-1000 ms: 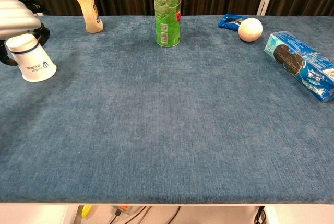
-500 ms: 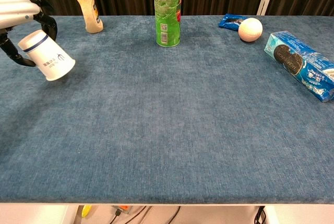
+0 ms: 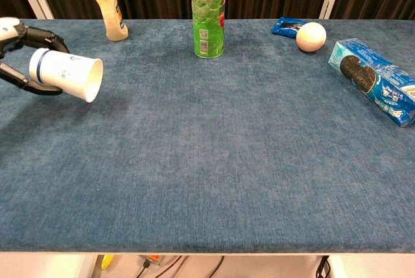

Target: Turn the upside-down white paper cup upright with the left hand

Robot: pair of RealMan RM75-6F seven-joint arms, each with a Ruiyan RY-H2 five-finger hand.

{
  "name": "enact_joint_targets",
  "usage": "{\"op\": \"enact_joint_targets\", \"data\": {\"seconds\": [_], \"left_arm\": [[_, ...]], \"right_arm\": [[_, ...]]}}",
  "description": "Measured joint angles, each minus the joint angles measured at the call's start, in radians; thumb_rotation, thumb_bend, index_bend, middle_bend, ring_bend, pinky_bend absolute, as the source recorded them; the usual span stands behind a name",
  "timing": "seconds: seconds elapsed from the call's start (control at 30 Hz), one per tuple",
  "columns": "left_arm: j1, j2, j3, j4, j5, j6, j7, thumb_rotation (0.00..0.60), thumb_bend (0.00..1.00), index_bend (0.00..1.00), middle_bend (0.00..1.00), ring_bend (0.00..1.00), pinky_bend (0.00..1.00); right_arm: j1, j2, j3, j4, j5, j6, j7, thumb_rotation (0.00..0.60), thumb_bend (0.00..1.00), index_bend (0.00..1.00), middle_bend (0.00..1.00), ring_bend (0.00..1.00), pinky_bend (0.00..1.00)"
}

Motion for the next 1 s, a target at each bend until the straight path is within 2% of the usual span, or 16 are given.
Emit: {"op": "enact_joint_targets", "data": {"seconds": [0.2,0.4,0.53,0.7,0.83,0.93,1.0], "left_arm": [[0.025,-0.093,0.020,0.165,0.051,0.019,-0.177,0.600,0.29,0.35,0.36,0.01,0.02],[0.027,-0.110,0.043,0.217,0.099,0.034,-0.243,0.600,0.29,0.21,0.20,0.00,0.00],[0.026,-0.113,0.051,0.233,0.113,0.047,-0.259,0.600,0.29,0.18,0.16,0.00,0.00],[0.026,-0.107,0.047,0.235,0.127,0.090,-0.233,0.600,0.29,0.16,0.15,0.00,0.00],[0.022,-0.087,0.046,0.221,0.147,0.120,-0.165,0.600,0.29,0.16,0.14,0.00,0.00],[0.012,-0.053,0.052,0.188,0.162,0.118,-0.084,0.600,0.28,0.11,0.07,0.00,0.00],[-0.003,-0.016,0.057,0.145,0.165,0.089,-0.002,0.600,0.23,0.06,0.04,0.00,0.00]], "right_arm": [[0.000,-0.001,0.000,0.003,-0.001,0.001,0.003,0.600,0.18,0.00,0.00,0.00,0.00],[0.002,0.007,-0.005,0.000,-0.006,-0.011,0.035,0.600,0.18,0.00,0.00,0.00,0.00],[0.002,0.006,-0.005,0.003,-0.005,-0.009,0.033,0.600,0.18,0.00,0.00,0.00,0.00],[-0.002,0.007,-0.002,0.005,-0.005,0.002,0.039,0.600,0.18,0.00,0.00,0.00,0.00],[-0.002,0.005,-0.003,0.006,-0.006,0.001,0.039,0.600,0.18,0.00,0.00,0.00,0.00],[-0.001,0.002,-0.003,0.010,-0.005,0.001,0.035,0.600,0.18,0.00,0.00,0.00,0.00],[0.000,-0.001,-0.002,0.013,-0.002,0.000,0.030,0.600,0.18,0.00,0.00,0.00,0.00]]}}
